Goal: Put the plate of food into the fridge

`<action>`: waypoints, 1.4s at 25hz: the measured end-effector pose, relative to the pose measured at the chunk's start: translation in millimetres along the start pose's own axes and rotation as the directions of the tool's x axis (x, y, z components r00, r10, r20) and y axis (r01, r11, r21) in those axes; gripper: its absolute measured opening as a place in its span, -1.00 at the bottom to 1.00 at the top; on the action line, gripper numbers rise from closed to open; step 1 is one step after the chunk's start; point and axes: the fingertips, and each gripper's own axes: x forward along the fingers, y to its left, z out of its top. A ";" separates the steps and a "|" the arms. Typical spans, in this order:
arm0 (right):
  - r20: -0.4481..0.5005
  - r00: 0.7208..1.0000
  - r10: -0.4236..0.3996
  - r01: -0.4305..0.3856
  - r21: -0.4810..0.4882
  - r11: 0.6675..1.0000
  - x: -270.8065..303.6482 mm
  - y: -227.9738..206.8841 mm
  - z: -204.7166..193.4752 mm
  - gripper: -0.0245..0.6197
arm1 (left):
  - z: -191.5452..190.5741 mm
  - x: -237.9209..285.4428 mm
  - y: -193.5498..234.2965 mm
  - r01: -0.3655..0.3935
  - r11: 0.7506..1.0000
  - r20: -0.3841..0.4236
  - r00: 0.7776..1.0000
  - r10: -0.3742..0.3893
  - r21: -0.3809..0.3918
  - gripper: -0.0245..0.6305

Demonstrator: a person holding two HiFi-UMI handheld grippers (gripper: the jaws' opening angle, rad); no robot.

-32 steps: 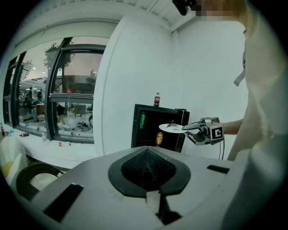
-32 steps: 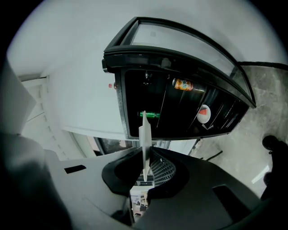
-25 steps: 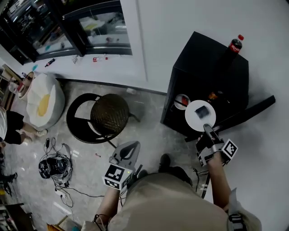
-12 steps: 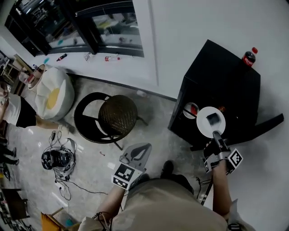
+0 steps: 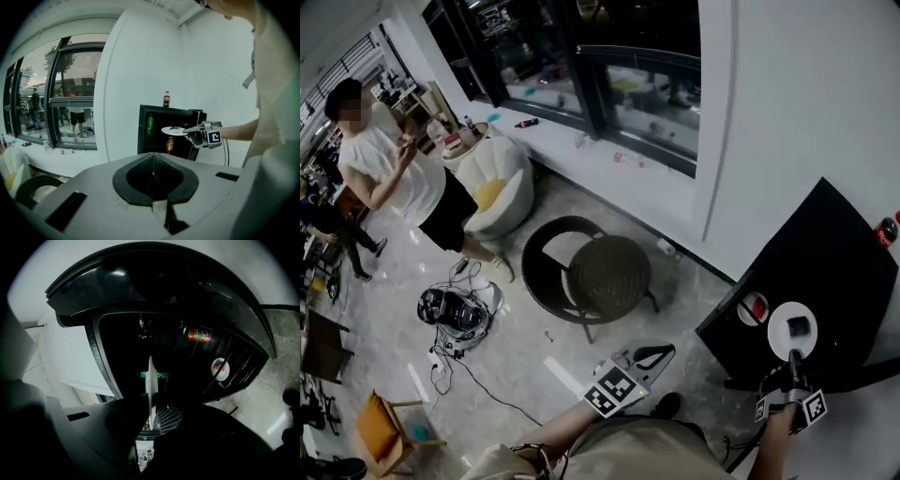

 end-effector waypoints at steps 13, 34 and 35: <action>0.003 0.999 0.032 -0.032 0.029 0.999 50.8 12.5 -13.3 -0.83 | 0.3 -23.2 18.3 -0.064 0.998 -0.018 0.998 0.063 -0.026 -0.90; 0.136 0.991 -0.014 0.002 0.090 0.996 67.6 -18.2 22.7 -0.83 | -1.7 -15.3 8.5 -0.065 0.998 -0.040 0.997 0.064 -0.019 -0.90; 0.144 0.989 -0.015 0.002 0.094 0.996 68.5 -19.6 23.4 -0.83 | -3.5 -16.2 8.4 -0.066 0.998 -0.047 0.997 0.065 -0.022 -0.90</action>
